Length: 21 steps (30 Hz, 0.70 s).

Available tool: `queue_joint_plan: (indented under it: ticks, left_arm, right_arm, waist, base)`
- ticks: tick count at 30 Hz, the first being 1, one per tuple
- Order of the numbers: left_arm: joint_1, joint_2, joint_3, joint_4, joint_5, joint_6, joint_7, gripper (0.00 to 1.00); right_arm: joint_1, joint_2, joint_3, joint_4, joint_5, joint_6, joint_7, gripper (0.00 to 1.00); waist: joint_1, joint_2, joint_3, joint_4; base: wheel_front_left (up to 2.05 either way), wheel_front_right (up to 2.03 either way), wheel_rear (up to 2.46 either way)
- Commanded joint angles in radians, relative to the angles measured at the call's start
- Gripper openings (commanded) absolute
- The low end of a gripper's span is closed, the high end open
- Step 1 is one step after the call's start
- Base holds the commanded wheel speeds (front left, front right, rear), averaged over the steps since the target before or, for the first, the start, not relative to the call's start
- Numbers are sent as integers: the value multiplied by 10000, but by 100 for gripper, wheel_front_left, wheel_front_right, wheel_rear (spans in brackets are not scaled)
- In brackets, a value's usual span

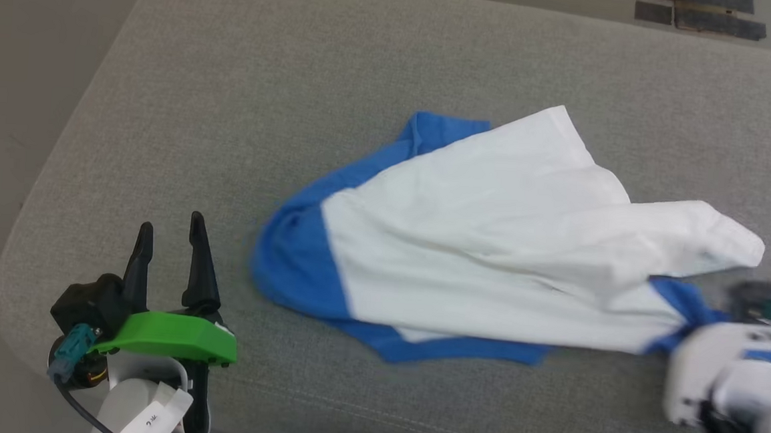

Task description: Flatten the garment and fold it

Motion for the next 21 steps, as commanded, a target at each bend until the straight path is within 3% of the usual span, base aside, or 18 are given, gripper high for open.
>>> queue_joint_plan:
  ticks: [1, 6, 11, 12, 14, 18, 21]
  left_arm:
    - [25, -33, 20, 22, -30, -9, -35, 100]
    - [200, -34, 85, 74, 59, -72, -35, 100]
    - [341, -34, 54, 98, 109, -69, -35, 100]
    - [365, -34, 33, 112, 116, -78, -35, 100]
    - [400, -34, 4, 133, 137, -88, -35, 100]
    - [440, -35, -46, 108, 204, -132, -35, 100]
    - [386, -35, -85, 27, 217, -152, -35, 100]
  right_arm:
    - [363, -140, -671, -165, -172, -40, -77, 0]
    - [910, -122, -2525, -685, -442, -40, -106, 0]
    - [1046, -119, -3341, -547, -400, -40, -419, 0]
    - [1029, -119, -3228, -545, -281, -40, -635, 99]
    - [941, -118, -2886, -627, 68, -40, -1148, 100]
    - [817, -117, -823, -1261, 886, -40, -2680, 100]
    - [655, -247, 695, -1472, 1191, -40, -3134, 100]
  waist:
    - [0, 0, -202, -66]
    - [0, 0, -502, -334]
    - [0, 0, -755, -612]
    - [0, 0, -799, -655]
    - [0, 0, -856, -713]
    - [0, 0, -875, -776]
    - [0, 0, -732, -749]
  base:
    - [0, 0, 0]
    - [0, 0, 0]
    - [0, 0, 0]
    - [0, 0, 0]
    - [0, 0, 0]
    - [0, 0, 0]
    - [0, 0, 0]
